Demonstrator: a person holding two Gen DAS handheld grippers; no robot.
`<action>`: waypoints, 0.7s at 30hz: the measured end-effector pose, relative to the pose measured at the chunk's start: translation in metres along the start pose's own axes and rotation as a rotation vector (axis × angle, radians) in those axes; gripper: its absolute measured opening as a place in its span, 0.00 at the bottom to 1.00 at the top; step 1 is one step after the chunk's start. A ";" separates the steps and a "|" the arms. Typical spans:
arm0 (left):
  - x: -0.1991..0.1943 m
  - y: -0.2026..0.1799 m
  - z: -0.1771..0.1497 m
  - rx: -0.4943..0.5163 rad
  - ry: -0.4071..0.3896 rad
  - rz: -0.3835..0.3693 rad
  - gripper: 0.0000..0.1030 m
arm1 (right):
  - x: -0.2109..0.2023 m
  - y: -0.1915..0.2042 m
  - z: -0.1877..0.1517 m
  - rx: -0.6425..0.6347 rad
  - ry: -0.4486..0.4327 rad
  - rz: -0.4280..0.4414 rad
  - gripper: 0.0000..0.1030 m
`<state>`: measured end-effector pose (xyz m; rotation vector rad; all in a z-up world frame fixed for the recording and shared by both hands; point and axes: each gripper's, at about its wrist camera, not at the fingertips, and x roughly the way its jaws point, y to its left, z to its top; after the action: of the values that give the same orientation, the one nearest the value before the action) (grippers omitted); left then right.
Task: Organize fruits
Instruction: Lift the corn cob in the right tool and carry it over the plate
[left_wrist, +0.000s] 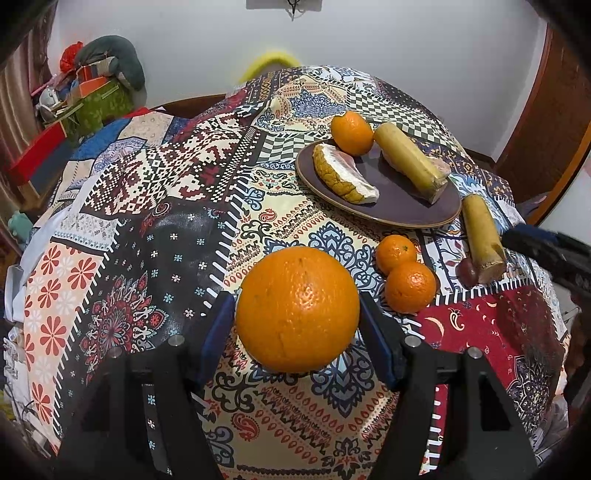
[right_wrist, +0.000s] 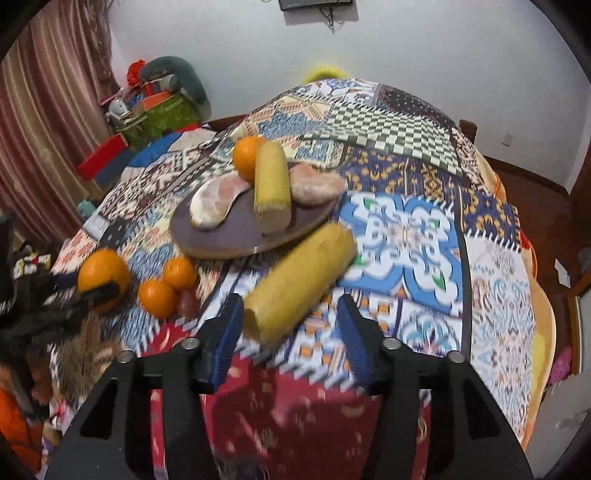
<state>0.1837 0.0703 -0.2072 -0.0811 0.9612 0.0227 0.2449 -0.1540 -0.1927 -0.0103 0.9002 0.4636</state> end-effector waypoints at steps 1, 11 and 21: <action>0.000 0.000 0.000 0.001 0.000 -0.002 0.64 | 0.003 0.000 0.003 0.004 -0.005 -0.010 0.50; 0.009 -0.001 0.001 0.002 0.015 -0.024 0.65 | 0.038 0.000 0.016 0.010 0.051 -0.059 0.51; 0.017 -0.001 0.007 -0.018 0.023 -0.032 0.66 | 0.039 -0.018 0.013 0.081 0.094 0.035 0.52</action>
<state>0.1996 0.0694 -0.2171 -0.1137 0.9823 0.0012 0.2823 -0.1525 -0.2173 0.0577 1.0123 0.4622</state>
